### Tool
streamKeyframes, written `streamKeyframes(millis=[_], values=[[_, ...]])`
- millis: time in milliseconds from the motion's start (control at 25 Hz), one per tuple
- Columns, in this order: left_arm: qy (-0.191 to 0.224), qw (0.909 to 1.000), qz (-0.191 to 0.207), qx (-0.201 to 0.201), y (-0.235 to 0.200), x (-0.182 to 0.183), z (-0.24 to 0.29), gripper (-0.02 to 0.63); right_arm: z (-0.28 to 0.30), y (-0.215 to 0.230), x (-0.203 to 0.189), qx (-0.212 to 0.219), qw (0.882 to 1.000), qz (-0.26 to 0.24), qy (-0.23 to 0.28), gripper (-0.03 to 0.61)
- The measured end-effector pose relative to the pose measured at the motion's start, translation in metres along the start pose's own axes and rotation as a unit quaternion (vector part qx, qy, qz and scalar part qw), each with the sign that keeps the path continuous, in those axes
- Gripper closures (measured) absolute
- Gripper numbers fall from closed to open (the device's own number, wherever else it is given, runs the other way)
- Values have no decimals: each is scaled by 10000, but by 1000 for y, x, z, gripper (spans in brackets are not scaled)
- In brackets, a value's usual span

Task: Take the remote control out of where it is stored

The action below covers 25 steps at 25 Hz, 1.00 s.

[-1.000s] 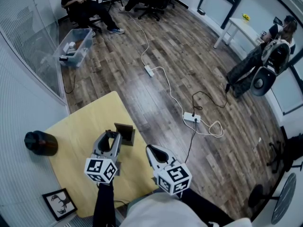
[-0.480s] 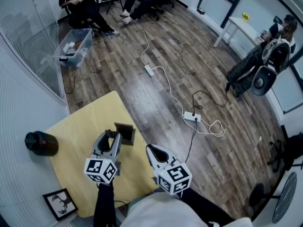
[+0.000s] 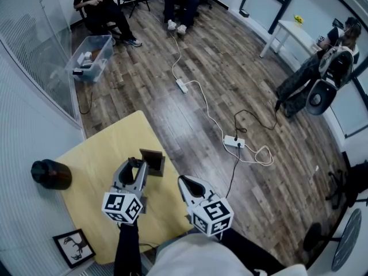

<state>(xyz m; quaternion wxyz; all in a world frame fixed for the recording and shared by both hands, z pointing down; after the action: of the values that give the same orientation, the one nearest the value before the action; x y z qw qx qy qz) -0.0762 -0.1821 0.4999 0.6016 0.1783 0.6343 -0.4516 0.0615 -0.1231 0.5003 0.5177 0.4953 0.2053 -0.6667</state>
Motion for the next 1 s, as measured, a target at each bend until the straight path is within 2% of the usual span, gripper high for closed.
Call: streamKeyframes(millis=[1000], values=[[44,10000,68,-57,5,8,-3,434,0,-2,-2,2,10000,-42,-37,571]])
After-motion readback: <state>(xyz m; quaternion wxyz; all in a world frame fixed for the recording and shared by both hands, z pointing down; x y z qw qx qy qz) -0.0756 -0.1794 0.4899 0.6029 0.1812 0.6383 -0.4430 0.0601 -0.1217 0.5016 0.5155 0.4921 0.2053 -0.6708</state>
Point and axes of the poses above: the fingertips, and each gripper's own axes: z forward along the fingers, y to its right, x out of its top, the point moved 1 cm from there along -z, backward along the fingers, and after that the axes turned 9 degrees about -x, right-handed, at the moved point
